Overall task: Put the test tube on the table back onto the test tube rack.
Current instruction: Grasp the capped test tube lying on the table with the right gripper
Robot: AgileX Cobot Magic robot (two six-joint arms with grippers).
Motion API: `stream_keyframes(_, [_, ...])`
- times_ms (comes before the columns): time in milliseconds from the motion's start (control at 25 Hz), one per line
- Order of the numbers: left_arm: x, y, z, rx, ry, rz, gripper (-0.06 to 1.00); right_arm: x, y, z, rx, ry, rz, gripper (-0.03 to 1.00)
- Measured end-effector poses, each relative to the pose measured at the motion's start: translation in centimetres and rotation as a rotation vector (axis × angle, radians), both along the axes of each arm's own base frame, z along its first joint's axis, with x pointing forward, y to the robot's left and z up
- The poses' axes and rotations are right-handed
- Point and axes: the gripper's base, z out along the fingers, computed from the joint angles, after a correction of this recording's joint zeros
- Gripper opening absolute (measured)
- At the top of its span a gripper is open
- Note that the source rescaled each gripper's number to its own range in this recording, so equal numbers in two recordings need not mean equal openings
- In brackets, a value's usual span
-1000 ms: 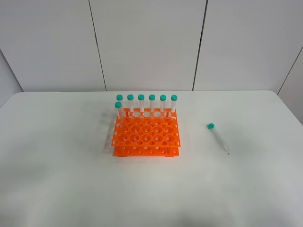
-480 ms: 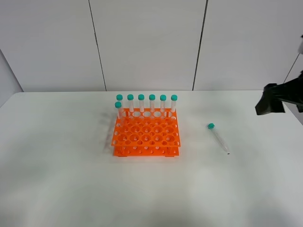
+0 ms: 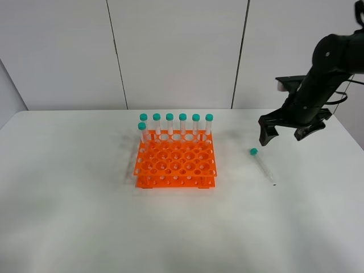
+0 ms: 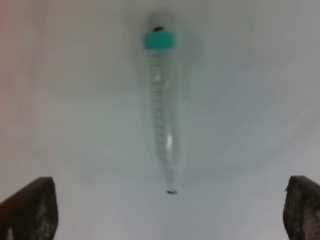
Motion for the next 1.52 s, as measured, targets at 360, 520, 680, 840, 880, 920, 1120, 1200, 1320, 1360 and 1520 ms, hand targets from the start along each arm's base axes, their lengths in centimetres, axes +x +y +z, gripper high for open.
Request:
stream_keyframes(360, [0.0, 0.0, 0.0, 0.0, 0.0, 0.0, 1.0, 1.5, 0.7, -4.6, -0.024, 0.031, 0.018, 1.0])
stream_keyframes(520, [0.0, 0.0, 0.0, 0.0, 0.0, 0.0, 1.0, 2.0, 0.8, -6.8, -0.029, 0.046, 0.008, 1.0])
stream_keyframes(680, [0.0, 0.0, 0.0, 0.0, 0.0, 0.0, 1.0, 2.2, 0.7, -8.4, -0.037, 0.06, -0.003, 1.0])
stream_keyframes(840, [0.0, 0.0, 0.0, 0.0, 0.0, 0.0, 1.0, 2.3, 0.7, -8.9, -0.038, 0.07, -0.011, 1.0])
stream_keyframes(880, [0.0, 0.0, 0.0, 0.0, 0.0, 0.0, 1.0, 2.3, 0.7, -9.0, -0.038, 0.071, -0.012, 1.0])
stream_keyframes(920, [0.0, 0.0, 0.0, 0.0, 0.0, 0.0, 1.0, 2.3, 0.7, -9.1, -0.039, 0.077, -0.013, 1.0])
stream_keyframes(1120, [0.0, 0.0, 0.0, 0.0, 0.0, 0.0, 1.0, 2.1, 0.7, -9.9, -0.045, 0.115, -0.011, 1.0])
stream_keyframes(1200, [0.0, 0.0, 0.0, 0.0, 0.0, 0.0, 1.0, 2.0, 0.7, -10.2, -0.049, 0.128, -0.009, 1.0])
stream_keyframes(1320, [0.0, 0.0, 0.0, 0.0, 0.0, 0.0, 1.0, 1.9, 0.7, -10.2, -0.05, 0.136, -0.009, 0.94])
stream_keyframes(1360, [0.0, 0.0, 0.0, 0.0, 0.0, 0.0, 1.0, 1.9, 0.7, -10.2, -0.05, 0.136, -0.009, 0.86])
stream_keyframes(1520, [0.0, 0.0, 0.0, 0.0, 0.0, 0.0, 1.0, 1.9, 0.7, -10.2, -0.05, 0.137, -0.012, 0.39])
